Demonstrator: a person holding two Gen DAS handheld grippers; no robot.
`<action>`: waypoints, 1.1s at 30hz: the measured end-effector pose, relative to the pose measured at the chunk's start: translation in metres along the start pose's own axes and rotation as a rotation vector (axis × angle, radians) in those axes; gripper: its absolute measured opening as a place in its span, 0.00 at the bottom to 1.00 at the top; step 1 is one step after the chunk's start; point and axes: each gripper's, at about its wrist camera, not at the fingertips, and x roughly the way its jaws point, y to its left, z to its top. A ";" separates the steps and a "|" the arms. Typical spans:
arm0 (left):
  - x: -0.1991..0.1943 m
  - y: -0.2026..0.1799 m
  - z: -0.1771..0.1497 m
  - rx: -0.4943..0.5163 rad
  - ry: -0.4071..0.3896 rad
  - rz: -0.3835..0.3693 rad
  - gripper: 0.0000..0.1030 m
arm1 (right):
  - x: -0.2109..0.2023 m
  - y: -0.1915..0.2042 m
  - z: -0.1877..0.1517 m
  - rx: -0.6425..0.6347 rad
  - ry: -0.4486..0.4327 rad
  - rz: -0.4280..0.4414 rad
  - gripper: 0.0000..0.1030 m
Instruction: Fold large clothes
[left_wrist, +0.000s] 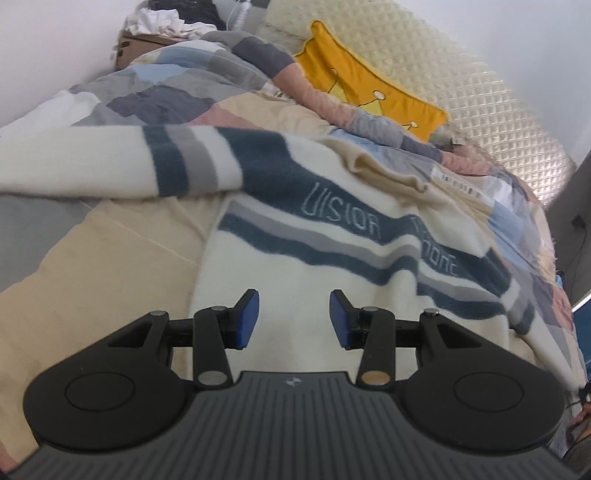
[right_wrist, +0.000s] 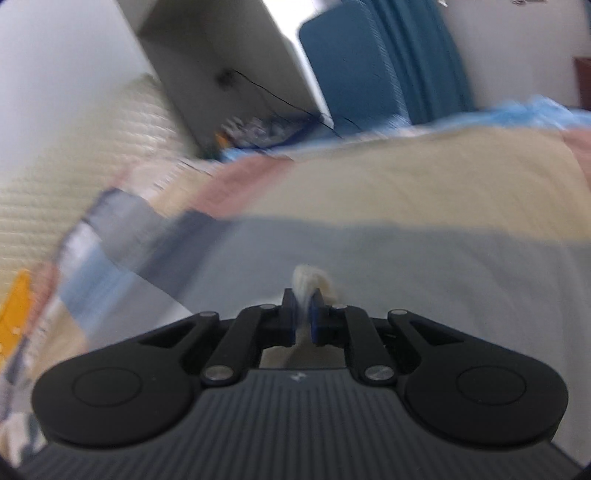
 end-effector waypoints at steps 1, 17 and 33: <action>0.001 0.001 0.000 -0.005 0.003 0.005 0.46 | 0.003 -0.006 -0.008 0.020 0.024 -0.028 0.10; -0.020 0.033 -0.018 -0.156 0.053 -0.027 0.47 | -0.067 0.056 -0.018 -0.070 0.080 -0.052 0.14; -0.052 0.053 -0.035 -0.254 0.084 -0.052 0.47 | -0.221 0.133 -0.120 -0.198 0.432 0.421 0.64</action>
